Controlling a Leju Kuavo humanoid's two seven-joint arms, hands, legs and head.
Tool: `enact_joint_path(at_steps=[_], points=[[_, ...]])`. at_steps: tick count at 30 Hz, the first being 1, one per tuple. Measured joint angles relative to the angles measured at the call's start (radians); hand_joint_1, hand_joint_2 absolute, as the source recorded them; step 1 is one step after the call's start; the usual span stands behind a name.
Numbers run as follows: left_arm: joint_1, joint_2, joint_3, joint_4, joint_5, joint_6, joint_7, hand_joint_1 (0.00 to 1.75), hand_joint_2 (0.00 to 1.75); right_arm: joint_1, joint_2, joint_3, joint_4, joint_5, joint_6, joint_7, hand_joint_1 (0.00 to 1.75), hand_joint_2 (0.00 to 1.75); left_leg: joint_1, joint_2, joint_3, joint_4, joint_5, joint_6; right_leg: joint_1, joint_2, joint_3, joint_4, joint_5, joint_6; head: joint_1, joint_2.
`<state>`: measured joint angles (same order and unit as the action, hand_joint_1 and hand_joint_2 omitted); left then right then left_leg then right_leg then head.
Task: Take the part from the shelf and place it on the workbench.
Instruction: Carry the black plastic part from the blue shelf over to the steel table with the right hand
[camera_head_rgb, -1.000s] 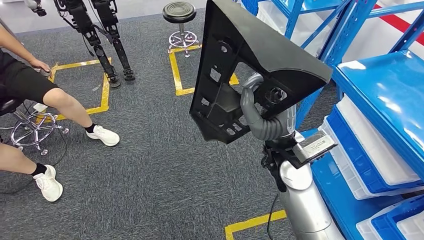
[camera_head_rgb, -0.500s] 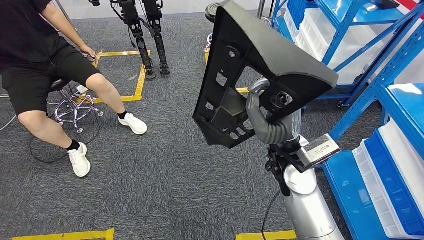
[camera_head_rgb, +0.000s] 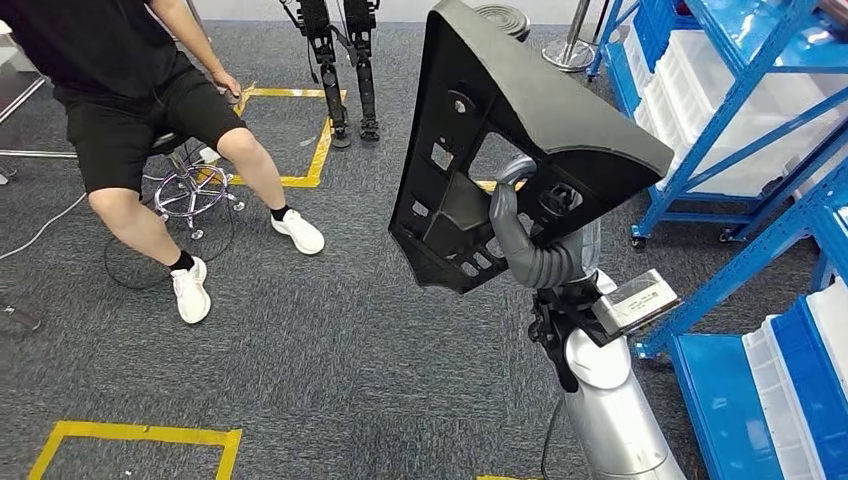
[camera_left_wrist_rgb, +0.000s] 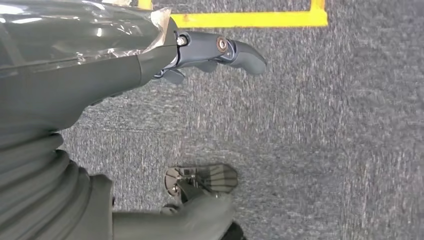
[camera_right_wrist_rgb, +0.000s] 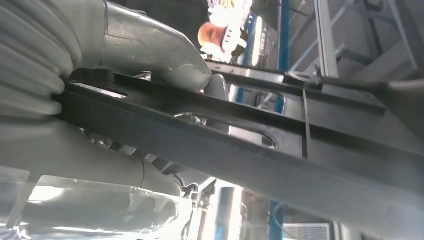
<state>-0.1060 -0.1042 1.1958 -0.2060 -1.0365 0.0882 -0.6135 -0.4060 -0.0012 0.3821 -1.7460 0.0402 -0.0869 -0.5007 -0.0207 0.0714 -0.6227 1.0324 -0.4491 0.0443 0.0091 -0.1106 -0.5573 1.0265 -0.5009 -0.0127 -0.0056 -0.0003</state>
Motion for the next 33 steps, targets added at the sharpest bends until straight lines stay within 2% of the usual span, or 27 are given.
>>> enact_joint_path(at_steps=[1,2,3,5,7,8,9,11,12,13,14,16,17,19,20,21,22,23,24,25,26,27,28,29,30,32,33], points=[[0.000,0.001,0.000,0.000,0.000,0.000,0.000,0.00,1.75,0.000,0.000,0.000,-0.001,0.000,0.000,0.000,1.75,1.75,0.001,-0.012,0.003,-0.008,0.004,0.004,-0.001,-0.006,0.002,-0.001,-0.002,0.004,-0.001,0.000],[0.001,0.002,0.000,0.000,0.000,0.001,0.001,0.00,1.75,0.000,0.000,0.000,-0.001,0.000,0.000,0.000,1.75,1.75,0.004,-0.023,0.008,-0.017,0.009,0.009,-0.001,0.004,0.001,0.003,-0.006,0.007,-0.001,0.000],[0.000,0.003,0.000,0.000,0.000,0.001,0.001,0.00,1.75,-0.001,0.000,-0.001,-0.002,0.000,0.000,0.000,1.75,1.75,0.008,-0.034,0.014,-0.027,0.016,0.013,-0.002,0.026,-0.005,0.021,-0.017,0.009,-0.001,0.000],[-0.003,0.002,0.000,0.000,0.000,0.001,0.001,0.00,1.75,0.001,-0.003,-0.003,-0.004,0.000,-0.001,0.000,1.75,1.75,0.013,-0.059,0.021,-0.039,0.025,0.018,-0.008,0.083,-0.049,0.117,-0.060,0.007,0.003,0.000],[-0.005,0.002,0.000,0.000,0.000,0.001,0.001,0.00,1.75,0.005,-0.007,-0.006,-0.005,0.001,-0.001,-0.001,1.75,1.75,0.015,-0.087,0.021,-0.039,0.025,0.020,-0.015,0.104,-0.113,0.242,-0.103,0.008,0.005,0.000],[-0.005,0.002,0.000,0.000,0.000,0.001,0.001,0.00,1.75,0.007,-0.009,-0.006,-0.005,0.001,-0.001,-0.001,1.75,1.75,0.015,-0.103,0.021,-0.038,0.025,0.019,-0.018,0.106,-0.131,0.270,-0.106,0.015,0.005,0.000],[-0.004,0.002,0.000,0.000,0.000,0.000,0.001,0.00,1.75,0.007,-0.010,-0.007,-0.005,0.001,-0.001,-0.001,1.75,1.75,0.017,-0.118,0.022,-0.036,0.024,0.018,-0.022,0.107,-0.131,0.260,-0.093,0.026,0.005,0.000],[-0.003,0.002,0.000,0.000,0.000,0.000,0.001,0.00,1.75,0.007,-0.012,-0.008,-0.005,0.001,-0.001,-0.001,1.75,1.75,0.022,-0.148,0.022,-0.028,0.019,0.010,-0.032,0.122,-0.080,0.137,-0.030,0.053,0.006,0.000],[-0.002,0.002,0.000,0.000,0.000,0.000,0.001,0.00,1.75,0.007,-0.012,-0.009,-0.005,0.001,-0.001,-0.001,1.75,1.75,0.023,-0.161,0.020,-0.021,0.015,0.003,-0.035,0.134,-0.053,0.073,-0.005,0.059,0.007,0.000],[-0.002,0.002,0.000,0.000,0.000,0.000,0.001,0.00,1.75,0.006,-0.013,-0.010,-0.006,0.001,-0.001,-0.001,1.75,1.75,0.023,-0.172,0.016,-0.015,0.012,-0.004,-0.036,0.142,-0.031,0.029,0.012,0.058,0.007,0.000],[0.000,0.002,0.000,0.000,0.000,0.000,0.001,0.00,1.75,0.006,-0.013,-0.010,-0.006,0.001,-0.001,-0.001,1.75,1.75,0.024,-0.180,0.013,-0.011,0.011,-0.011,-0.034,0.147,-0.022,0.010,0.017,0.052,0.007,0.000],[0.005,0.002,0.000,0.000,0.001,0.000,0.001,0.00,1.75,0.004,-0.014,-0.011,-0.006,0.001,-0.002,0.000,1.75,1.75,0.027,-0.192,0.006,-0.012,0.014,-0.023,-0.030,0.135,-0.019,0.008,0.021,0.034,0.007,0.000],[0.007,0.001,0.000,0.000,0.001,0.000,0.001,0.00,1.75,0.003,-0.013,-0.011,-0.006,0.001,-0.002,0.000,1.75,1.75,0.029,-0.184,0.003,-0.009,0.012,-0.027,-0.031,0.129,-0.019,0.006,0.023,0.028,0.006,0.000],[0.008,0.001,0.000,0.000,0.001,-0.001,0.002,0.00,1.75,0.000,-0.011,-0.011,-0.006,0.001,-0.002,0.000,1.75,1.75,0.030,-0.135,-0.020,0.040,-0.018,-0.036,-0.033,0.112,-0.015,0.001,0.025,0.015,0.002,0.000],[0.006,0.001,0.000,0.000,0.001,-0.001,0.001,0.00,1.75,0.000,-0.011,-0.011,-0.006,0.001,-0.002,0.000,1.75,1.75,0.030,-0.105,-0.046,0.093,-0.046,-0.040,-0.031,0.103,-0.014,0.001,0.025,0.010,0.001,0.000],[0.005,0.001,0.000,0.000,0.001,-0.001,0.001,0.00,1.75,0.000,-0.010,-0.011,-0.006,0.001,-0.002,-0.001,1.75,1.75,0.031,-0.086,-0.080,0.159,-0.077,-0.043,-0.028,0.093,-0.014,0.001,0.023,0.005,-0.001,0.000],[0.004,0.001,0.000,0.000,0.001,-0.002,0.001,0.00,1.75,0.000,-0.010,-0.011,-0.006,0.001,-0.002,-0.001,1.75,1.75,0.033,-0.079,-0.113,0.223,-0.101,-0.045,-0.025,0.082,-0.014,0.001,0.022,0.002,-0.001,0.000],[0.005,0.001,0.000,0.001,0.001,-0.003,0.001,0.00,1.75,0.001,-0.010,-0.010,-0.005,0.001,-0.002,-0.001,1.75,1.75,0.034,-0.076,-0.137,0.264,-0.110,-0.046,-0.023,0.070,-0.014,0.001,0.020,0.000,-0.001,0.000],[0.006,0.001,0.000,0.001,0.001,-0.003,0.001,0.00,1.75,0.001,-0.010,-0.010,-0.005,0.001,-0.002,-0.001,1.75,1.75,0.034,-0.074,-0.141,0.268,-0.100,-0.045,-0.022,0.059,-0.014,0.001,0.019,-0.001,-0.002,0.000],[0.006,0.001,0.000,0.001,0.002,-0.004,0.001,0.00,1.75,0.001,-0.010,-0.010,-0.004,0.001,-0.002,-0.001,1.75,1.75,0.034,-0.071,-0.125,0.233,-0.074,-0.043,-0.020,0.049,-0.013,0.001,0.018,-0.003,-0.001,0.000],[0.006,0.001,0.000,0.000,0.002,-0.004,0.000,0.00,1.75,0.001,-0.010,-0.010,-0.004,0.001,-0.002,-0.001,1.75,1.75,0.032,-0.058,-0.092,0.166,-0.039,-0.039,-0.019,0.039,-0.011,0.001,0.016,-0.003,-0.002,0.000],[0.006,0.002,0.000,0.000,0.003,-0.004,0.000,0.00,1.75,0.001,-0.009,-0.010,-0.004,0.001,-0.002,-0.001,1.75,1.75,0.028,-0.035,-0.055,0.096,-0.013,-0.035,-0.016,0.031,-0.009,0.001,0.014,-0.002,-0.001,0.000],[0.004,0.002,0.000,0.000,0.003,-0.004,-0.001,0.00,1.75,0.000,-0.009,-0.010,-0.004,0.001,-0.002,-0.001,1.75,1.75,0.023,-0.016,-0.026,0.040,0.005,-0.031,-0.012,0.023,-0.008,0.001,0.012,0.000,-0.001,0.000],[0.003,0.002,0.000,0.000,0.004,-0.005,-0.002,0.00,1.75,-0.001,-0.009,-0.010,-0.004,0.001,-0.002,-0.001,1.75,1.75,0.017,-0.002,-0.011,0.008,0.011,-0.027,-0.009,0.015,-0.007,0.000,0.010,0.004,-0.001,0.000],[0.002,0.003,0.000,0.000,0.004,-0.006,-0.002,0.00,1.75,-0.002,-0.008,-0.010,-0.004,0.000,-0.002,-0.001,1.75,1.75,0.012,0.000,-0.008,-0.002,0.009,-0.023,-0.007,0.007,-0.006,-0.001,0.009,0.007,0.000,0.000],[0.002,0.005,0.000,0.000,0.004,-0.011,-0.003,0.00,1.75,-0.006,-0.005,-0.010,-0.003,-0.003,-0.002,0.000,1.75,1.75,0.013,-0.025,-0.006,-0.011,0.015,-0.014,-0.007,-0.008,-0.003,-0.003,0.005,0.017,-0.001,0.000],[0.003,0.006,0.000,0.000,0.005,-0.014,-0.003,0.00,1.75,-0.010,-0.003,-0.010,-0.002,-0.004,-0.002,0.002,1.75,1.75,0.015,-0.037,0.000,-0.020,0.020,-0.008,-0.007,0.003,-0.004,0.006,-0.002,0.020,0.000,0.000]])
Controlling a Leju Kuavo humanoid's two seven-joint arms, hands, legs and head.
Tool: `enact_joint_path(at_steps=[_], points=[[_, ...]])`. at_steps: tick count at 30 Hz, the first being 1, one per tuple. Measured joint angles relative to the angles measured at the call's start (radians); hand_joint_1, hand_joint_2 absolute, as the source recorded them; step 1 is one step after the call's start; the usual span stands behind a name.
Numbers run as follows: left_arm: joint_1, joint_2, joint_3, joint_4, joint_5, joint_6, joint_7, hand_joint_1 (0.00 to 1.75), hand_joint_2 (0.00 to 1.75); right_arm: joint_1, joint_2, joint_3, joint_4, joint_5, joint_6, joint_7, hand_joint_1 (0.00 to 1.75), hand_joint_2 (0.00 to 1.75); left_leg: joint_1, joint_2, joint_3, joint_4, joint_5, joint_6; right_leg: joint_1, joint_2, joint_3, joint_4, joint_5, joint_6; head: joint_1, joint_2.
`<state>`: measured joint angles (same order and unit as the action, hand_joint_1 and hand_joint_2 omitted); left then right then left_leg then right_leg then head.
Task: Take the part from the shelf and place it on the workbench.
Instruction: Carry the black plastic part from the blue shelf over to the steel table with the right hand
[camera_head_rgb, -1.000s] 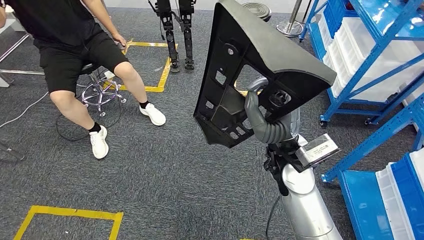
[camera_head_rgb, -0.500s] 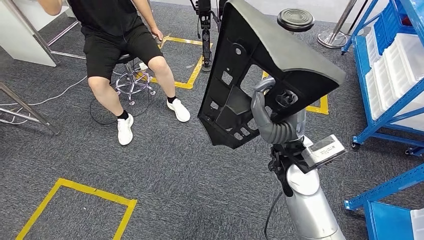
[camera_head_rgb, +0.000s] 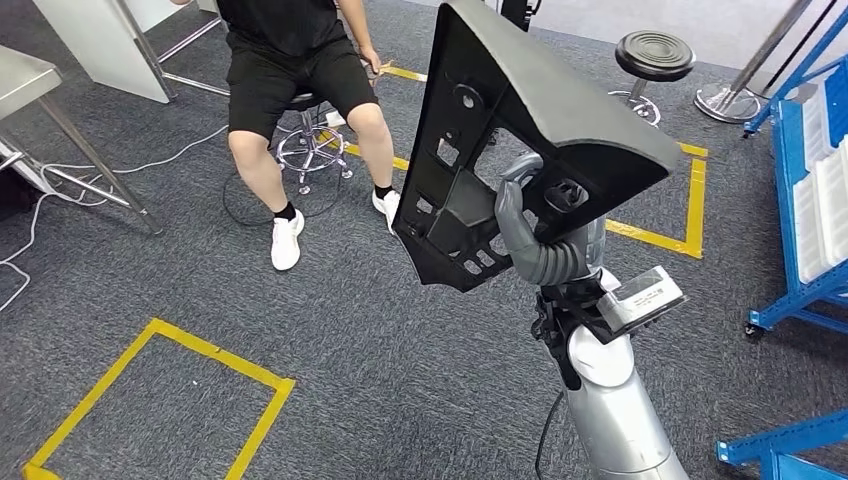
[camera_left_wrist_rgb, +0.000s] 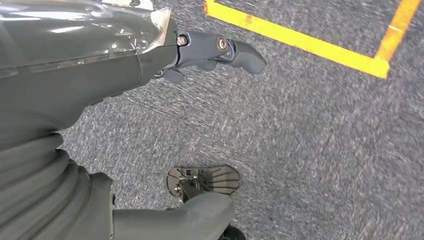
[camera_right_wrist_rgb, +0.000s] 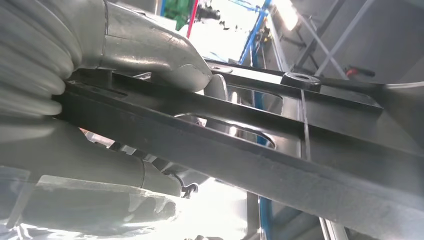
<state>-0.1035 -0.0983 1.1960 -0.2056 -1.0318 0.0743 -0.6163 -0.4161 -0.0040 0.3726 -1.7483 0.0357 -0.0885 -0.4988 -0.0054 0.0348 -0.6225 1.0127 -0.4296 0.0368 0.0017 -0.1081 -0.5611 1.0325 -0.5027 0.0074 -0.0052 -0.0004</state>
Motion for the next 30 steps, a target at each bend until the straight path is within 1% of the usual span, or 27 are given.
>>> enact_joint_path(at_steps=[1,3,4,5,6,7,8,9,10,11,12,14,15,16,17,18,19,20,21,22,23,24,25,26,27,29,30], points=[[0.000,0.001,0.000,0.000,0.001,-0.002,0.001,0.00,1.75,-0.006,0.002,0.000,0.001,-0.002,0.000,0.002,1.75,1.75,0.003,-0.011,0.006,-0.008,0.006,0.006,0.000,0.022,-0.009,0.025,-0.013,0.001,0.000,0.000],[-0.004,0.001,0.000,0.000,0.003,-0.006,0.004,0.00,1.75,-0.018,0.003,0.001,0.007,-0.006,0.000,0.004,1.75,1.75,0.007,-0.035,0.013,-0.016,0.011,0.014,-0.004,0.079,-0.059,0.136,-0.061,-0.007,0.004,0.000],[-0.005,0.002,0.001,0.000,0.004,-0.007,0.005,0.00,1.75,-0.021,0.003,0.001,0.010,-0.008,0.000,0.004,1.75,1.75,0.007,-0.050,0.013,-0.015,0.011,0.015,-0.006,0.094,-0.093,0.202,-0.084,-0.009,0.005,0.000],[-0.006,0.002,0.001,0.000,0.004,-0.008,0.006,0.00,1.75,-0.022,0.002,0.001,0.014,-0.009,0.000,0.006,1.75,1.75,0.007,-0.065,0.013,-0.015,0.011,0.015,-0.007,0.100,-0.121,0.252,-0.098,-0.008,0.007,0.000],[-0.005,0.002,0.001,0.000,0.004,-0.009,0.006,0.00,1.75,-0.023,0.002,0.001,0.018,-0.009,0.000,0.007,1.75,1.75,0.008,-0.080,0.013,-0.015,0.011,0.015,-0.008,0.103,-0.133,0.267,-0.097,-0.002,0.007,0.000],[-0.003,0.002,0.001,0.000,0.004,-0.010,0.007,0.00,1.75,-0.024,0.001,0.001,0.022,-0.009,0.000,0.009,1.75,1.75,0.008,-0.095,0.013,-0.013,0.011,0.014,-0.010,0.105,-0.125,0.242,-0.080,0.008,0.007,0.000],[-0.003,0.002,0.001,0.000,0.004,-0.010,0.007,0.00,1.75,-0.026,0.002,0.001,0.024,-0.009,0.000,0.010,1.75,1.75,0.009,-0.110,0.014,-0.011,0.010,0.012,-0.013,0.112,-0.099,0.178,-0.048,0.018,0.007,0.000],[-0.002,0.002,0.001,0.000,0.004,-0.011,0.007,0.00,1.75,-0.028,0.002,0.001,0.026,-0.009,0.000,0.011,1.75,1.75,0.010,-0.124,0.013,-0.008,0.008,0.009,-0.018,0.127,-0.068,0.107,-0.017,0.026,0.008,0.000],[-0.002,0.002,0.001,0.000,0.004,-0.011,0.007,0.00,1.75,-0.031,0.002,0.001,0.027,-0.009,0.000,0.011,1.75,1.75,0.009,-0.137,0.011,-0.003,0.005,0.005,-0.021,0.141,-0.039,0.045,0.007,0.028,0.008,0.000],[-0.001,0.002,0.001,0.000,0.005,-0.011,0.007,0.00,1.75,-0.034,0.003,0.001,0.029,-0.009,0.000,0.011,1.75,1.75,0.009,-0.148,0.007,0.001,0.004,-0.001,-0.022,0.151,-0.021,0.007,0.022,0.025,0.007,0.000],[0.000,0.002,0.001,0.000,0.006,-0.012,0.007,0.00,1.75,-0.035,0.003,0.002,0.030,-0.010,0.001,0.012,1.75,1.75,0.009,-0.155,0.003,0.002,0.004,-0.008,-0.020,0.154,-0.016,-0.004,0.026,0.018,0.006,0.000],[0.004,0.004,0.003,0.000,0.012,-0.014,0.006,0.00,1.75,-0.041,0.004,0.002,0.035,-0.010,0.002,0.012,1.75,1.75,0.012,-0.167,-0.003,0.002,0.006,-0.019,-0.018,0.139,-0.014,-0.007,0.031,0.003,0.005,0.000],[0.006,0.004,0.004,0.000,0.015,-0.016,0.005,0.00,1.75,-0.044,0.004,0.002,0.037,-0.010,0.003,0.012,1.75,1.75,0.012,-0.156,-0.007,0.008,0.002,-0.024,-0.019,0.130,-0.013,-0.010,0.033,-0.004,0.005,0.000],[0.006,0.004,0.005,0.000,0.017,-0.017,0.004,0.00,1.75,-0.048,0.006,0.002,0.040,-0.010,0.004,0.012,1.75,1.75,0.012,-0.134,-0.017,0.028,-0.011,-0.028,-0.022,0.121,-0.011,-0.012,0.034,-0.010,0.001,0.000],[0.005,0.003,0.007,0.000,0.019,-0.019,0.004,0.00,1.75,-0.051,0.007,0.002,0.042,-0.010,0.006,0.012,1.75,1.75,0.011,-0.105,-0.037,0.069,-0.034,-0.033,-0.024,0.111,-0.010,-0.014,0.034,-0.015,-0.002,0.000],[0.003,0.002,0.008,0.000,0.020,-0.020,0.003,0.00,1.75,-0.053,0.007,0.002,0.043,-0.010,0.007,0.012,1.75,1.75,0.011,-0.073,-0.066,0.127,-0.063,-0.037,-0.021,0.101,-0.009,-0.014,0.033,-0.019,-0.006,0.000],[0.002,0.002,0.008,0.000,0.021,-0.021,0.003,0.00,1.75,-0.054,0.008,0.002,0.046,-0.011,0.007,0.012,1.75,1.75,0.013,-0.055,-0.102,0.196,-0.092,-0.041,-0.019,0.089,-0.009,-0.014,0.031,-0.022,-0.009,0.000],[0.001,0.001,0.009,0.001,0.023,-0.021,0.003,0.00,1.75,-0.053,0.007,0.002,0.048,-0.011,0.007,0.012,1.75,1.75,0.015,-0.045,-0.133,0.253,-0.112,-0.044,-0.016,0.078,-0.009,-0.014,0.029,-0.024,-0.008,0.000],[0.000,0.000,0.009,0.001,0.024,-0.022,0.003,0.00,1.75,-0.053,0.007,0.002,0.051,-0.012,0.007,0.012,1.75,1.75,0.017,-0.040,-0.150,0.282,-0.114,-0.045,-0.014,0.067,-0.009,-0.014,0.028,-0.026,-0.008,0.000],[0.000,0.000,0.010,0.001,0.026,-0.022,0.002,0.00,1.75,-0.052,0.007,0.002,0.054,-0.012,0.007,0.011,1.75,1.75,0.017,-0.037,-0.147,0.273,-0.099,-0.045,-0.013,0.056,-0.008,-0.014,0.026,-0.027,-0.009,0.000],[0.000,0.000,0.010,0.000,0.030,-0.021,0.002,0.00,1.75,-0.052,0.007,0.001,0.056,-0.012,0.008,0.010,1.75,1.75,0.017,-0.030,-0.123,0.224,-0.068,-0.042,-0.012,0.047,-0.006,-0.014,0.024,-0.028,-0.008,0.000],[-0.001,0.000,0.011,0.000,0.033,-0.020,0.003,0.00,1.75,-0.052,0.007,0.001,0.058,-0.012,0.009,0.008,1.75,1.75,0.015,-0.013,-0.084,0.150,-0.034,-0.036,-0.011,0.038,-0.002,-0.014,0.022,-0.027,-0.009,0.000],[-0.003,0.000,0.011,0.000,0.036,-0.018,0.004,0.00,1.75,-0.052,0.006,0.000,0.059,-0.012,0.011,0.005,1.75,1.75,0.010,0.008,-0.048,0.083,-0.010,-0.030,-0.007,0.029,0.001,-0.014,0.019,-0.025,-0.008,0.000],[-0.005,-0.001,0.011,0.000,0.038,-0.015,0.005,0.00,1.75,-0.052,0.006,0.000,0.059,-0.011,0.013,0.002,1.75,1.75,0.004,0.024,-0.022,0.035,0.004,-0.023,-0.005,0.021,0.003,-0.015,0.016,-0.022,-0.008,0.000],[-0.007,-0.001,0.012,0.000,0.039,-0.012,0.008,0.00,1.75,-0.052,0.005,-0.001,0.061,-0.011,0.016,-0.002,1.75,1.75,-0.001,0.034,-0.010,0.010,0.006,-0.017,-0.003,0.013,0.005,-0.015,0.013,-0.018,-0.008,0.000],[-0.008,-0.001,0.014,0.000,0.039,-0.004,0.014,0.00,1.75,-0.052,0.003,-0.001,0.065,-0.010,0.019,-0.006,1.75,1.75,-0.006,0.017,-0.009,0.003,0.003,-0.008,-0.002,-0.003,0.011,-0.019,0.009,-0.009,-0.008,0.000],[-0.007,-0.001,0.015,0.000,0.039,0.001,0.016,0.00,1.75,-0.052,0.001,-0.001,0.068,-0.010,0.019,-0.007,1.75,1.75,-0.003,0.006,-0.004,-0.004,0.006,-0.004,-0.001,0.001,0.011,-0.016,0.005,-0.004,-0.008,0.000]])
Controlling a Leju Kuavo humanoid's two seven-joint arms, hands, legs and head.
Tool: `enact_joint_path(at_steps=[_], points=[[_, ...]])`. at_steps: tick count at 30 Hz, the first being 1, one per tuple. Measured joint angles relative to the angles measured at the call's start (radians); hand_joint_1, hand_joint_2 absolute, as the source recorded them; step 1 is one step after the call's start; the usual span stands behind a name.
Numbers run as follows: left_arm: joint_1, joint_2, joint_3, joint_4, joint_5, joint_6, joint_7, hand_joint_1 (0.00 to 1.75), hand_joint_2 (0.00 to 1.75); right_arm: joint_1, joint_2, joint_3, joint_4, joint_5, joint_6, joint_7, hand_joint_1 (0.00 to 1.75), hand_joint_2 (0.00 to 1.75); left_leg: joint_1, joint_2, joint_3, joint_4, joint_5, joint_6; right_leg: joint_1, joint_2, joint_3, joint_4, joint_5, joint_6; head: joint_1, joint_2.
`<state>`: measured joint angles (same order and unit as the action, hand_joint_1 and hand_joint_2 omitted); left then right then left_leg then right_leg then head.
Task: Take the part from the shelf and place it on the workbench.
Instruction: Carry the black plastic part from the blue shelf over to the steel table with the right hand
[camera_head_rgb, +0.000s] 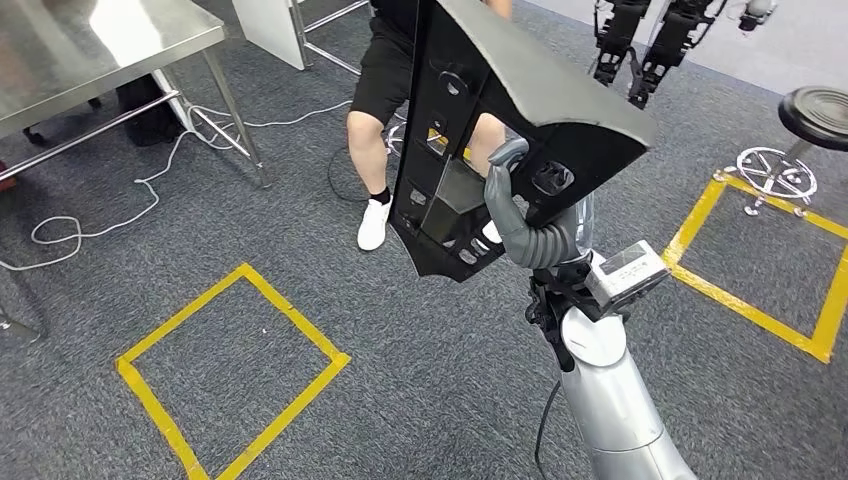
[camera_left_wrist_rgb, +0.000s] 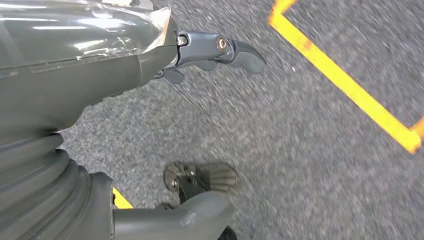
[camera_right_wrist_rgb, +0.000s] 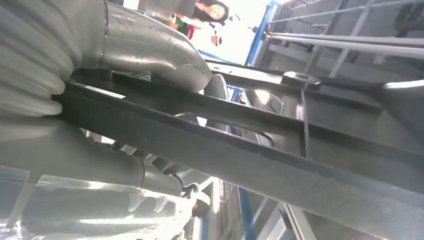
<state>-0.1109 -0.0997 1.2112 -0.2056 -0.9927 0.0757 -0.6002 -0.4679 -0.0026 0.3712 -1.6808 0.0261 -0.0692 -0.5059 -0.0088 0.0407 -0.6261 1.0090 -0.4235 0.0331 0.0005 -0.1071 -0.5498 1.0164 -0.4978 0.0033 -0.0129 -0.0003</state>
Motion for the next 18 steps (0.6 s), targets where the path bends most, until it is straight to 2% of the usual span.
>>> enact_joint_path(at_steps=[2,4,5,6,7,8,9,10,11,12,13,15,16,18], points=[[0.000,-0.002,0.002,0.000,0.002,0.009,0.001,0.00,1.75,-0.001,-0.004,-0.002,0.005,0.000,0.001,-0.005,1.75,1.75,0.007,-0.022,0.013,-0.016,0.008,0.009,-0.001,0.040,-0.015,0.042,-0.022,0.004,0.002,0.000],[-0.005,-0.004,0.004,0.000,0.003,0.015,0.000,0.00,1.75,0.002,-0.015,-0.009,0.010,0.001,0.001,-0.012,1.75,1.75,0.011,-0.048,0.018,-0.021,0.011,0.014,-0.006,0.087,-0.077,0.162,-0.068,-0.001,0.005,0.000],[-0.007,-0.004,0.007,0.000,0.003,0.017,0.000,0.00,1.75,0.005,-0.021,-0.013,0.013,0.001,0.001,-0.015,1.75,1.75,0.011,-0.063,0.019,-0.021,0.011,0.015,-0.009,0.096,-0.113,0.225,-0.086,-0.001,0.007,0.000],[-0.008,-0.004,0.009,0.000,0.004,0.018,0.000,0.00,1.75,0.009,-0.028,-0.016,0.015,0.001,0.001,-0.017,1.75,1.75,0.011,-0.079,0.019,-0.020,0.011,0.015,-0.012,0.099,-0.139,0.263,-0.092,0.004,0.008,0.000],[-0.009,-0.004,0.011,0.000,0.005,0.018,0.000,0.00,1.75,0.013,-0.034,-0.018,0.017,0.001,0.001,-0.018,1.75,1.75,0.012,-0.094,0.019,-0.019,0.010,0.014,-0.015,0.101,-0.147,0.263,-0.081,0.013,0.008,0.000],[-0.008,-0.005,0.012,0.000,0.007,0.018,0.000,0.00,1.75,0.015,-0.040,-0.019,0.018,0.000,0.001,-0.019,1.75,1.75,0.014,-0.109,0.020,-0.017,0.009,0.012,-0.018,0.104,-0.134,0.222,-0.055,0.026,0.008,0.000],[-0.008,-0.006,0.013,0.000,0.008,0.018,0.000,0.00,1.75,0.016,-0.044,-0.020,0.018,0.000,0.001,-0.020,1.75,1.75,0.015,-0.123,0.020,-0.013,0.006,0.008,-0.024,0.113,-0.107,0.153,-0.021,0.039,0.008,0.000],[-0.008,-0.007,0.014,0.000,0.009,0.018,0.000,0.00,1.75,0.017,-0.047,-0.021,0.018,0.000,0.001,-0.021,1.75,1.75,0.016,-0.137,0.019,-0.007,0.002,0.002,-0.028,0.129,-0.079,0.091,0.006,0.047,0.008,0.000],[-0.008,-0.007,0.014,0.000,0.011,0.019,0.000,0.00,1.75,0.017,-0.049,-0.022,0.017,0.000,0.001,-0.022,1.75,1.75,0.017,-0.148,0.016,0.001,-0.003,-0.005,-0.031,0.143,-0.058,0.042,0.025,0.048,0.009,0.000],[-0.008,-0.007,0.015,0.000,0.012,0.019,-0.001,0.00,1.75,0.017,-0.051,-0.023,0.016,0.000,0.001,-0.023,1.75,1.75,0.017,-0.157,0.011,0.006,-0.005,-0.012,-0.031,0.154,-0.047,0.019,0.032,0.043,0.010,0.000],[-0.007,-0.006,0.017,0.000,0.013,0.020,-0.001,0.00,1.75,0.017,-0.052,-0.023,0.016,-0.001,0.001,-0.024,1.75,1.75,0.018,-0.165,0.007,0.007,-0.006,-0.017,-0.028,0.155,-0.045,0.018,0.031,0.034,0.011,0.000],[-0.003,-0.007,0.019,0.000,0.013,0.021,0.000,0.00,1.75,0.016,-0.053,-0.024,0.014,-0.003,0.001,-0.022,1.75,1.75,0.021,-0.171,0.002,0.007,-0.006,-0.025,-0.028,0.139,-0.042,0.015,0.034,0.017,0.012,0.000],[-0.001,-0.007,0.019,0.000,0.012,0.021,0.000,0.00,1.75,0.016,-0.052,-0.024,0.013,-0.005,0.003,-0.019,1.75,1.75,0.022,-0.155,-0.003,0.018,-0.014,-0.029,-0.029,0.130,-0.040,0.013,0.035,0.010,0.010,0.000],[-0.003,-0.006,0.020,0.000,0.008,0.023,-0.001,0.00,1.75,0.015,-0.050,-0.024,0.010,-0.008,0.008,-0.013,1.75,1.75,0.025,-0.094,-0.036,0.095,-0.057,-0.038,-0.029,0.112,-0.035,0.011,0.034,-0.001,0.005,0.000]])
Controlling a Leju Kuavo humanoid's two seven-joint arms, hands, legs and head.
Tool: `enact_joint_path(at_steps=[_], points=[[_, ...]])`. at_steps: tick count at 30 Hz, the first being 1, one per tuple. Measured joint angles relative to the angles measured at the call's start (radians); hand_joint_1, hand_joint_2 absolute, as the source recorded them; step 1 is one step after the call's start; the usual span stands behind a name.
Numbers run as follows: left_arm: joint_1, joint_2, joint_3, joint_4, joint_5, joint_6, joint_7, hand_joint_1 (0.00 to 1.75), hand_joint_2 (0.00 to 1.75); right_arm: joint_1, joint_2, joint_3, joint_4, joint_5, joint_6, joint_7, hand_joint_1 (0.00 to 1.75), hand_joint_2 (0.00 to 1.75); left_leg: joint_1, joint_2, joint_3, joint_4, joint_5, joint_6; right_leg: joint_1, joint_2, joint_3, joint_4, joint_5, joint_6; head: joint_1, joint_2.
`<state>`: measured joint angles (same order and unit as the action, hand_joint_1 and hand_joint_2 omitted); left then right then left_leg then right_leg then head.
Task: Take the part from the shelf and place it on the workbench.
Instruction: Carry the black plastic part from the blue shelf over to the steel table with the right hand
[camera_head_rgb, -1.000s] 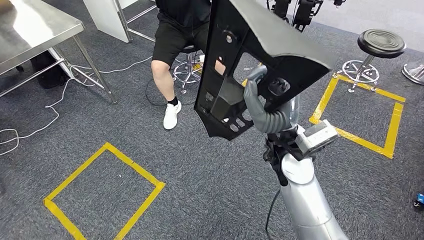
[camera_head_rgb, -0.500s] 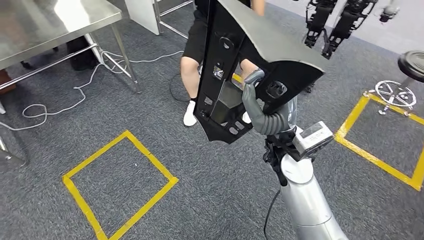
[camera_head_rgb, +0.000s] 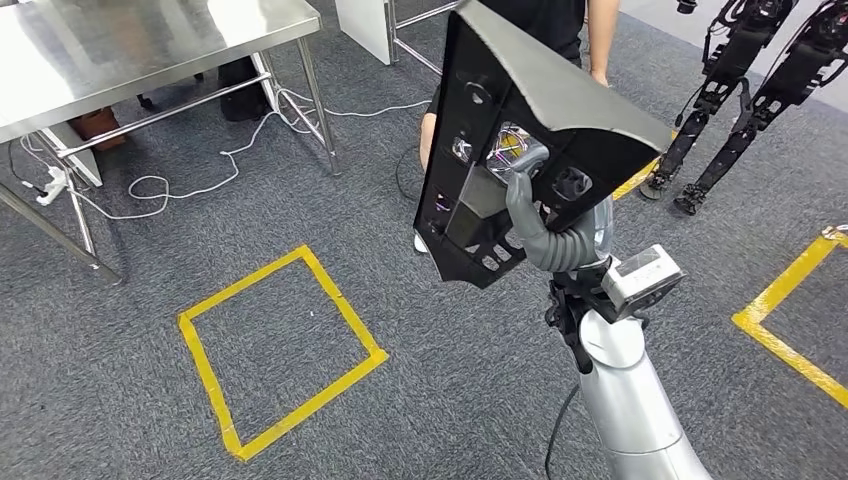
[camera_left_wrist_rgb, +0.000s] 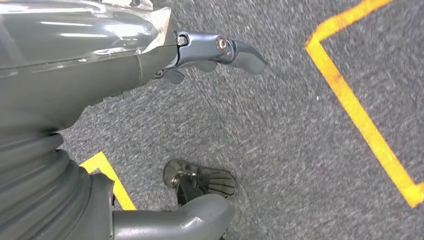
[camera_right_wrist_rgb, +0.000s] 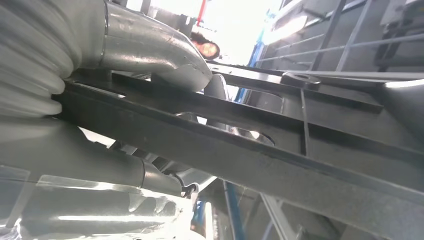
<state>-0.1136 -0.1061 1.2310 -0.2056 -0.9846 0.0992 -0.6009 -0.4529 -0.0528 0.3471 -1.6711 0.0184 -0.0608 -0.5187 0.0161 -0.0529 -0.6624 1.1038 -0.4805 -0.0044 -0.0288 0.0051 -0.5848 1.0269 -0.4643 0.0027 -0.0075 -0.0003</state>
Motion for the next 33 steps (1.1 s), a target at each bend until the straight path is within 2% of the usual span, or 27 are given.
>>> enact_joint_path(at_steps=[1,2,3,4,5,6,8,9,10,12,13,14,16,18,19,20,21,22,23,24,25,27,28,30,31,32,33], points=[[-0.002,0.001,0.000,0.000,-0.003,0.001,-0.001,0.00,1.75,0.000,0.000,0.000,-0.001,-0.001,0.003,0.002,1.75,1.75,0.001,0.029,-0.032,0.066,-0.030,-0.005,0.002,-0.011,0.002,0.000,-0.002,-0.005,-0.002,0.000],[-0.004,0.001,0.000,0.000,-0.005,0.001,-0.002,0.00,1.75,0.001,0.000,0.000,-0.002,-0.001,0.005,0.003,1.75,1.75,0.003,0.044,-0.067,0.133,-0.056,-0.009,0.005,-0.022,0.003,0.000,-0.004,-0.009,-0.002,0.000],[-0.005,0.002,0.000,0.000,-0.007,0.002,-0.003,0.00,1.75,0.002,0.000,0.000,-0.002,-0.001,0.006,0.004,1.75,1.75,0.003,0.049,-0.093,0.180,-0.069,-0.011,0.008,-0.034,0.004,0.000,-0.006,-0.013,-0.002,0.000],[-0.004,0.002,0.000,0.000,-0.009,0.002,-0.004,0.00,1.75,0.003,0.000,0.000,-0.002,-0.001,0.007,0.004,1.75,1.75,0.004,0.051,-0.103,0.194,-0.065,-0.011,0.011,-0.046,0.005,0.000,-0.008,-0.015,-0.002,0.000],[-0.004,0.002,0.000,0.000,-0.010,0.003,-0.006,0.00,1.75,0.004,0.000,0.001,-0.002,-0.002,0.008,0.005,1.75,1.75,0.003,0.052,-0.092,0.167,-0.043,-0.007,0.014,-0.056,0.008,0.000,-0.010,-0.017,-0.002,0.000],[-0.004,0.004,0.000,0.000,-0.011,0.005,-0.007,0.00,1.75,0.003,0.000,0.001,-0.002,-0.002,0.008,0.005,1.75,1.75,0.000,0.061,-0.062,0.108,-0.009,0.000,0.018,-0.066,0.011,0.000,-0.013,-0.018,-0.002,0.000],[-0.007,0.008,0.000,-0.001,-0.012,0.006,-0.007,0.00,1.75,0.002,0.000,0.001,-0.003,-0.003,0.008,0.006,1.75,1.75,-0.013,0.107,0.007,-0.024,0.039,0.022,0.024,-0.085,0.018,-0.001,-0.019,-0.016,-0.001,0.000],[-0.009,0.010,0.000,-0.001,-0.012,0.007,-0.006,0.00,1.75,0.002,-0.001,0.001,-0.004,-0.005,0.008,0.007,1.75,1.75,-0.020,0.124,0.026,-0.062,0.048,0.032,0.026,-0.094,0.020,-0.002,-0.022,-0.013,0.000,0.000],[-0.011,0.012,0.000,-0.001,-0.013,0.007,-0.004,0.00,1.75,0.002,-0.002,0.001,-0.004,-0.007,0.008,0.008,1.75,1.75,-0.026,0.132,0.033,-0.077,0.047,0.039,0.026,-0.104,0.022,-0.003,-0.024,-0.009,0.000,0.000],[-0.013,0.014,0.000,-0.002,-0.013,0.010,-0.002,0.00,1.75,0.002,-0.004,0.001,-0.005,-0.012,0.008,0.010,1.75,1.75,-0.026,0.109,0.039,-0.091,0.052,0.048,0.028,-0.121,0.028,-0.010,-0.027,0.001,-0.001,0.000],[-0.012,0.014,-0.001,-0.002,-0.013,0.012,-0.001,0.00,1.75,0.001,-0.005,0.001,-0.005,-0.014,0.008,0.011,1.75,1.75,-0.023,0.097,0.048,-0.104,0.058,0.051,0.028,-0.111,0.030,-0.008,-0.030,0.005,0.001,0.000],[-0.011,0.014,-0.001,-0.002,-0.014,0.013,-0.001,0.00,1.75,0.001,-0.006,0.001,-0.006,-0.016,0.008,0.012,1.75,1.75,-0.019,0.086,0.059,-0.118,0.066,0.054,0.029,-0.089,0.025,0.010,-0.040,0.007,0.002,0.000],[-0.012,0.012,-0.002,-0.002,-0.017,0.015,0.001,0.00,1.75,0.002,-0.010,0.001,-0.004,-0.019,0.008,0.012,1.75,1.75,-0.014,0.062,0.071,-0.133,0.074,0.057,0.024,-0.033,-0.021,0.109,-0.080,0.005,0.007,0.000],[-0.013,0.011,-0.002,-0.002,-0.021,0.016,0.003,0.00,1.75,0.007,-0.015,0.000,0.000,-0.021,0.008,0.012,1.75,1.75,-0.012,0.032,0.071,-0.132,0.075,0.058,0.019,-0.012,-0.089,0.230,-0.118,0.008,0.010,0.000],[-0.012,0.010,-0.003,-0.002,-0.022,0.016,0.005,0.00,1.75,0.010,-0.018,0.000,0.002,-0.021,0.008,0.013,1.75,1.75,-0.012,0.016,0.071,-0.131,0.074,0.057,0.016,-0.010,-0.108,0.253,-0.118,0.015,0.010,0.000],[-0.011,0.010,-0.003,-0.002,-0.023,0.016,0.007,0.00,1.75,0.011,-0.020,0.000,0.004,-0.021,0.008,0.013,1.75,1.75,-0.011,0.000,0.071,-0.129,0.073,0.055,0.013,-0.009,-0.106,0.235,-0.101,0.026,0.010,0.000],[-0.010,0.009,-0.004,-0.002,-0.025,0.017,0.010,0.00,1.75,0.012,-0.021,0.000,0.005,-0.021,0.008,0.013,1.75,1.75,-0.009,-0.015,0.071,-0.125,0.070,0.051,0.008,-0.004,-0.085,0.180,-0.070,0.039,0.010,0.000],[-0.009,0.008,-0.004,-0.002,-0.026,0.018,0.011,0.00,1.75,0.012,-0.023,0.000,0.006,-0.022,0.008,0.014,1.75,1.75,-0.007,-0.029,0.069,-0.118,0.066,0.045,0.002,0.012,-0.056,0.108,-0.038,0.051,0.010,0.000],[-0.009,0.008,-0.004,-0.002,-0.027,0.020,0.012,0.00,1.75,0.011,-0.023,0.000,0.007,-0.023,0.008,0.013,1.75,1.75,-0.007,-0.042,0.065,-0.110,0.061,0.038,-0.002,0.026,-0.028,0.048,-0.013,0.056,0.011,0.000],[-0.009,0.008,-0.004,-0.002,-0.028,0.023,0.012,0.00,1.75,0.011,-0.024,0.000,0.008,-0.025,0.008,0.013,1.75,1.75,-0.007,-0.052,0.060,-0.103,0.057,0.031,-0.004,0.036,-0.010,0.009,0.001,0.053,0.011,0.000],[-0.008,0.008,-0.004,-0.002,-0.027,0.025,0.011,0.00,1.75,0.011,-0.025,-0.001,0.009,-0.027,0.008,0.012,1.75,1.75,-0.007,-0.061,0.055,-0.099,0.055,0.024,-0.003,0.042,-0.003,-0.006,0.005,0.045,0.010,0.000],[-0.005,0.008,-0.004,-0.002,-0.024,0.031,0.012,0.00,1.75,0.009,-0.025,-0.001,0.013,-0.030,0.008,0.011,1.75,1.75,-0.002,-0.073,0.048,-0.098,0.055,0.014,0.000,0.026,-0.003,-0.006,0.006,0.025,0.007,0.000],[-0.003,0.007,-0.004,-0.001,-0.023,0.033,0.012,0.00,1.75,0.007,-0.024,-0.001,0.015,-0.030,0.008,0.011,1.75,1.75,-0.002,-0.064,0.045,-0.093,0.052,0.009,-0.001,0.018,-0.002,-0.007,0.007,0.018,0.007,0.000],[-0.003,0.006,-0.004,-0.001,-0.018,0.037,0.013,0.00,1.75,0.002,-0.023,-0.001,0.018,-0.031,0.008,0.010,1.75,1.75,-0.002,-0.015,0.017,-0.033,0.017,0.001,-0.003,0.001,0.002,-0.010,0.007,0.003,0.000,0.000],[-0.005,0.006,-0.005,-0.001,-0.015,0.038,0.013,0.00,1.75,0.001,-0.023,-0.002,0.019,-0.031,0.008,0.010,1.75,1.75,-0.002,0.016,-0.014,0.029,-0.014,-0.003,0.000,-0.009,0.004,-0.010,0.005,-0.003,-0.003,0.000],[-0.007,0.005,-0.005,-0.001,-0.013,0.039,0.013,0.00,1.75,0.001,-0.023,-0.002,0.021,-0.032,0.008,0.010,1.75,1.75,-0.001,0.036,-0.052,0.102,-0.046,-0.007,0.003,-0.020,0.006,-0.010,0.003,-0.007,-0.007,0.000],[-0.008,0.005,-0.005,-0.001,-0.011,0.040,0.012,0.00,1.75,0.001,-0.024,-0.002,0.023,-0.032,0.008,0.010,1.75,1.75,0.000,0.046,-0.086,0.166,-0.069,-0.009,0.005,-0.031,0.006,-0.010,0.001,-0.010,-0.006,0.000]])
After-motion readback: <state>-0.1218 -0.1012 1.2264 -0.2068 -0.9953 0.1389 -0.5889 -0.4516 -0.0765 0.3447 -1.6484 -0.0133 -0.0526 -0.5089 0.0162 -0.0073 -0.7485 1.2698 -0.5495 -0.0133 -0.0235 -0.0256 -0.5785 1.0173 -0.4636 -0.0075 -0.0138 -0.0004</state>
